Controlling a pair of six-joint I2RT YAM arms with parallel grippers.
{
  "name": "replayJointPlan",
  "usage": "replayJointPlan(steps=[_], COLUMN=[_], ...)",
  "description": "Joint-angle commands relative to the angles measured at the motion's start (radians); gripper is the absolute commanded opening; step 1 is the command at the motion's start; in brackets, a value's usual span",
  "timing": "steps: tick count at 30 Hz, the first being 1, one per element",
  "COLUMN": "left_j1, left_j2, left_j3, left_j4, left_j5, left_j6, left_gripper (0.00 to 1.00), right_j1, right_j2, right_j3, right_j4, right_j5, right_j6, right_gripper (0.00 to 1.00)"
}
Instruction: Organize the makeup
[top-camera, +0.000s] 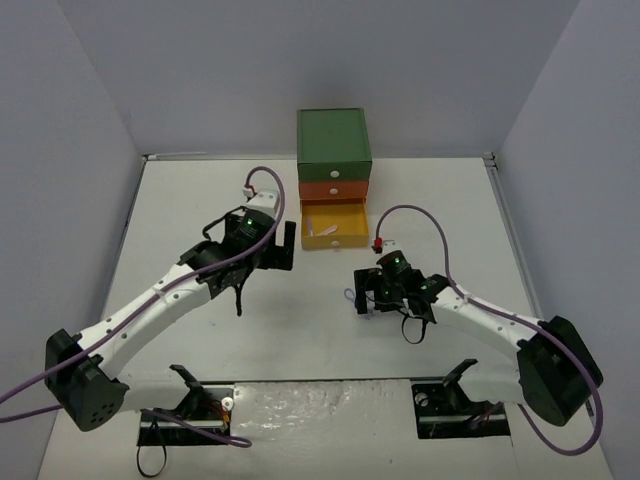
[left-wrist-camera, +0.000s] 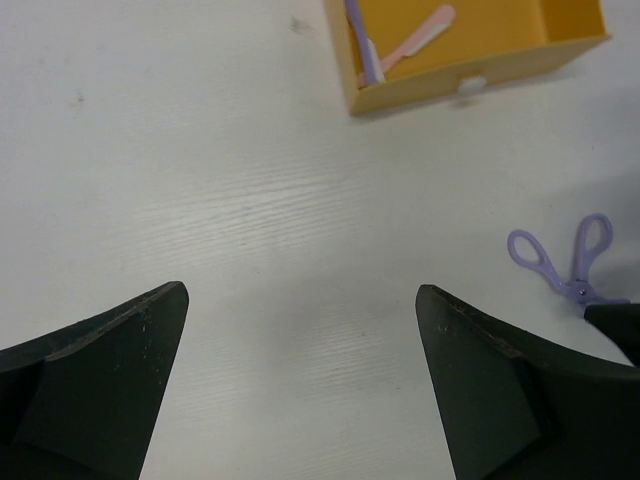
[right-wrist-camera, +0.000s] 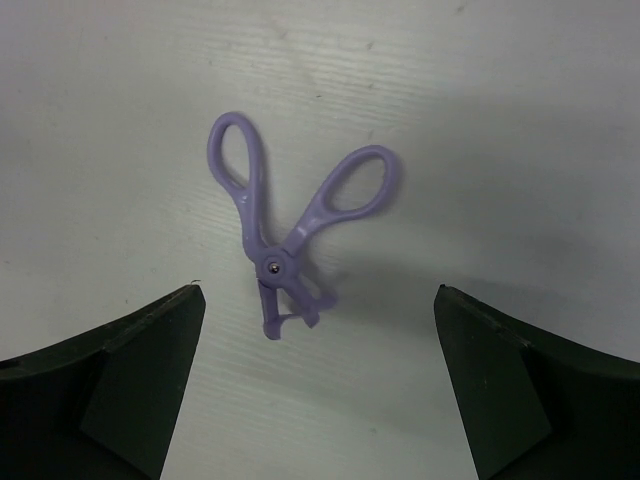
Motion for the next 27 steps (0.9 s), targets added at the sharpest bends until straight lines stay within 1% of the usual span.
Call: replayJointPlan(steps=[1, 4, 8, 11, 16, 20, 24, 27], left_j1=[0.094, 0.136, 0.192, 0.226, 0.293, 0.327, 0.34, 0.35], left_j2=[-0.086, -0.124, -0.144, -0.15, -0.151, -0.158, -0.164, -0.174], left_j3=[0.02, 0.04, 0.051, 0.053, 0.044, 0.012, 0.009, 0.008], left_j4=[-0.067, -0.109, -0.126, -0.126, -0.118, -0.095, -0.098, -0.097], left_j5=[-0.055, -0.042, -0.027, -0.015, 0.03, 0.065, 0.077, 0.078], left_j6=[0.015, 0.047, 0.087, 0.117, 0.141, 0.145, 0.164, 0.181], left_gripper=[0.97, 0.97, 0.97, 0.97, 0.97, 0.97, 0.97, 0.97], right_j1=[0.058, 0.07, 0.083, 0.09, 0.095, 0.104, 0.111, 0.112], right_j2=[0.108, 0.181, 0.226, 0.244, 0.251, 0.237, 0.213, 0.198], right_j3=[0.081, 0.095, 0.104, 0.106, 0.114, 0.137, 0.175, 0.22], right_j4=[0.094, 0.101, 0.102, 0.1, 0.097, 0.092, 0.087, 0.08], right_j5=[-0.032, -0.013, -0.001, 0.009, 0.022, 0.029, 0.03, 0.043], right_j6=[0.006, 0.006, 0.013, 0.02, 0.019, 0.01, -0.003, -0.014], right_gripper=[0.94, 0.92, 0.81, 0.68, 0.4, 0.25, 0.18, 0.16])
